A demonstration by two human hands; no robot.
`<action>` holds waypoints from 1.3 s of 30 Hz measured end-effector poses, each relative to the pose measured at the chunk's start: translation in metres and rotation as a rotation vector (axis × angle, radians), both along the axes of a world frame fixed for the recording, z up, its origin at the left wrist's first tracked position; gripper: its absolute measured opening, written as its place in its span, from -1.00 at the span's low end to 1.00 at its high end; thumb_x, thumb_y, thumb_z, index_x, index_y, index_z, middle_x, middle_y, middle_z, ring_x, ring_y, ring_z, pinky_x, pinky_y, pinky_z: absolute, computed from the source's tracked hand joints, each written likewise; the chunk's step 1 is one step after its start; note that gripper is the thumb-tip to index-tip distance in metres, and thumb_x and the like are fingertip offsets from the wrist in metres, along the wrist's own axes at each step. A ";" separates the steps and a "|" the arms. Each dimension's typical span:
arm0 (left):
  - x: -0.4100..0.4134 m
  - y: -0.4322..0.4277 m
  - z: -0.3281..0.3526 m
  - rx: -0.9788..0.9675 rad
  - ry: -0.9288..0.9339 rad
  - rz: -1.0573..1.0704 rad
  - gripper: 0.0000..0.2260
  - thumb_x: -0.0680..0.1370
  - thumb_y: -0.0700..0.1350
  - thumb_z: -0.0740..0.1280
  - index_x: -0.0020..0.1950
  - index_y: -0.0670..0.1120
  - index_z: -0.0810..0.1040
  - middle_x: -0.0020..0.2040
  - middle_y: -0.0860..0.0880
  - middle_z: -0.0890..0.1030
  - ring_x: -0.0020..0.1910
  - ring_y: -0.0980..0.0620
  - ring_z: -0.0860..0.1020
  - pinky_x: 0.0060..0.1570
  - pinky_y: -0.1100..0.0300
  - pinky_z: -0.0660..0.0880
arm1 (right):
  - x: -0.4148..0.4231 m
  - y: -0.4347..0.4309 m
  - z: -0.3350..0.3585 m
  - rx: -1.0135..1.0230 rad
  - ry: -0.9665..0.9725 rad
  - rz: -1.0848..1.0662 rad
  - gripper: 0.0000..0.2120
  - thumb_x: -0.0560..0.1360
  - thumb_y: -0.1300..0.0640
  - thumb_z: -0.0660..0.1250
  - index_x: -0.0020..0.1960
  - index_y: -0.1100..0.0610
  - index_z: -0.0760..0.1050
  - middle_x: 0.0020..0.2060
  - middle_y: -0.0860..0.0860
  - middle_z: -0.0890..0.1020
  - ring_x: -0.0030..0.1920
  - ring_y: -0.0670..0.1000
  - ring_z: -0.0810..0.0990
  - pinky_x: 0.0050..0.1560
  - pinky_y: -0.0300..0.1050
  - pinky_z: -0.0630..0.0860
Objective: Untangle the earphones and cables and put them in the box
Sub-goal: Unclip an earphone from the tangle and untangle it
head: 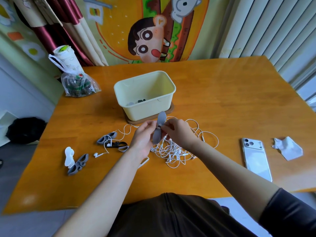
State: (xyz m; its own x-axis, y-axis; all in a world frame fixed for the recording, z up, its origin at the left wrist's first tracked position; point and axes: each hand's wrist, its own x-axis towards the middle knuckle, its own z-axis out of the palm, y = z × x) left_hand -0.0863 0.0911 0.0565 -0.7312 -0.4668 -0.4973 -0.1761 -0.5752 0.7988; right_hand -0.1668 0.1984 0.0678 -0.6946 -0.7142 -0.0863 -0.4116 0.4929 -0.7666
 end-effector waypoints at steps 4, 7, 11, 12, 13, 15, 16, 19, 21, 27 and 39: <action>0.000 0.001 -0.002 -0.045 -0.013 -0.010 -0.92 0.61 -0.15 0.24 0.00 -0.11 0.51 -0.02 -0.14 0.61 0.03 -0.16 0.55 0.13 -0.13 0.49 | -0.002 -0.003 -0.002 0.015 -0.033 -0.022 -0.84 0.57 0.21 0.23 -0.14 0.22 0.50 -0.24 0.15 0.67 -0.38 -0.05 0.56 -0.37 -0.41 0.43; -0.001 0.003 0.002 -0.041 0.013 -0.021 -0.88 0.63 -0.11 0.21 0.04 -0.08 0.53 0.01 -0.12 0.61 0.02 -0.11 0.55 -0.06 0.04 0.49 | -0.004 -0.002 0.001 -0.023 -0.074 -0.049 -0.86 0.58 0.22 0.21 -0.12 0.21 0.48 -0.28 0.07 0.59 -0.42 -0.15 0.51 -0.43 -0.44 0.42; -0.002 0.002 0.004 -0.045 0.049 -0.046 -0.92 0.61 -0.19 0.22 0.01 -0.09 0.51 -0.05 -0.11 0.62 -0.08 -0.07 0.58 -0.16 0.10 0.50 | -0.004 -0.001 0.002 -0.056 -0.099 -0.055 -0.85 0.59 0.23 0.20 -0.06 0.26 0.51 -0.28 0.07 0.58 -0.39 -0.11 0.53 -0.40 -0.41 0.43; -0.002 0.002 0.004 -0.042 0.057 -0.044 -0.91 0.61 -0.20 0.22 0.00 -0.09 0.52 -0.07 -0.10 0.63 -0.11 -0.05 0.59 -0.20 0.11 0.53 | -0.004 -0.001 0.001 -0.064 -0.112 -0.050 -0.86 0.59 0.23 0.19 -0.07 0.25 0.50 -0.28 0.06 0.58 -0.38 -0.10 0.53 -0.39 -0.40 0.44; -0.001 0.002 0.005 -0.032 0.065 -0.042 -0.91 0.61 -0.20 0.22 0.00 -0.10 0.52 -0.09 -0.10 0.63 -0.15 -0.05 0.61 -0.24 0.12 0.57 | -0.003 -0.001 0.002 -0.080 -0.135 -0.047 -0.87 0.58 0.24 0.19 -0.08 0.24 0.49 -0.29 0.05 0.58 -0.38 -0.12 0.53 -0.40 -0.40 0.44; 0.000 0.002 0.006 -0.013 0.086 -0.045 -0.92 0.61 -0.20 0.22 0.00 -0.12 0.51 -0.10 -0.11 0.64 -0.17 -0.05 0.62 -0.27 0.11 0.60 | -0.002 0.000 0.002 -0.118 -0.186 -0.040 -0.88 0.58 0.27 0.19 -0.09 0.22 0.47 -0.34 -0.02 0.56 -0.41 -0.19 0.53 -0.41 -0.43 0.42; 0.000 0.002 0.006 -0.012 0.090 -0.049 -0.92 0.61 -0.19 0.23 0.00 -0.13 0.51 -0.10 -0.11 0.64 -0.17 -0.05 0.63 -0.25 0.09 0.61 | -0.002 0.000 0.003 -0.129 -0.198 -0.035 -0.88 0.58 0.27 0.18 -0.10 0.22 0.46 -0.35 -0.05 0.55 -0.44 -0.21 0.53 -0.41 -0.43 0.42; 0.001 0.000 0.006 -0.039 0.077 -0.078 -0.94 0.58 -0.18 0.28 0.02 -0.14 0.51 -0.09 -0.11 0.63 -0.09 -0.06 0.60 -0.04 -0.01 0.58 | 0.000 0.001 0.002 -0.152 -0.208 -0.029 -0.87 0.58 0.27 0.18 -0.12 0.21 0.46 -0.36 -0.06 0.55 -0.42 -0.22 0.56 -0.40 -0.39 0.45; 0.001 0.001 0.007 -0.064 0.049 -0.097 -0.88 0.56 -0.20 0.31 0.08 -0.14 0.53 -0.06 -0.12 0.61 -0.02 -0.08 0.57 0.09 -0.07 0.50 | 0.001 0.001 0.001 -0.159 -0.232 -0.045 -0.87 0.58 0.26 0.18 -0.11 0.21 0.46 -0.34 -0.02 0.57 -0.35 -0.10 0.59 -0.35 -0.31 0.51; -0.001 0.000 0.010 -0.121 0.048 -0.123 -0.89 0.56 -0.22 0.30 0.08 -0.14 0.53 -0.06 -0.11 0.61 -0.08 -0.03 0.57 -0.15 0.11 0.53 | 0.002 0.004 0.005 -0.183 -0.273 -0.090 -0.90 0.59 0.28 0.17 -0.08 0.22 0.44 -0.34 0.05 0.58 -0.34 -0.01 0.56 -0.26 -0.21 0.54; 0.000 0.000 0.010 -0.312 0.058 -0.087 -0.91 0.50 -0.27 0.38 -0.06 -0.09 0.58 -0.09 -0.05 0.63 -0.01 0.03 0.61 0.05 0.17 0.54 | 0.005 -0.001 0.010 -0.040 -0.030 -0.121 -0.92 0.55 0.24 0.18 -0.11 0.23 0.38 -0.24 0.11 0.52 -0.32 0.01 0.39 -0.39 -0.32 0.29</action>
State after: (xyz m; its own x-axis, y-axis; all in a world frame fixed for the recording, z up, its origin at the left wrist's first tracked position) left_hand -0.0859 0.0911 0.0661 -0.7980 -0.5246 -0.2966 -0.1633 -0.2856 0.9443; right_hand -0.1615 0.1976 0.0776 -0.7733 -0.6288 -0.0813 -0.3278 0.5064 -0.7976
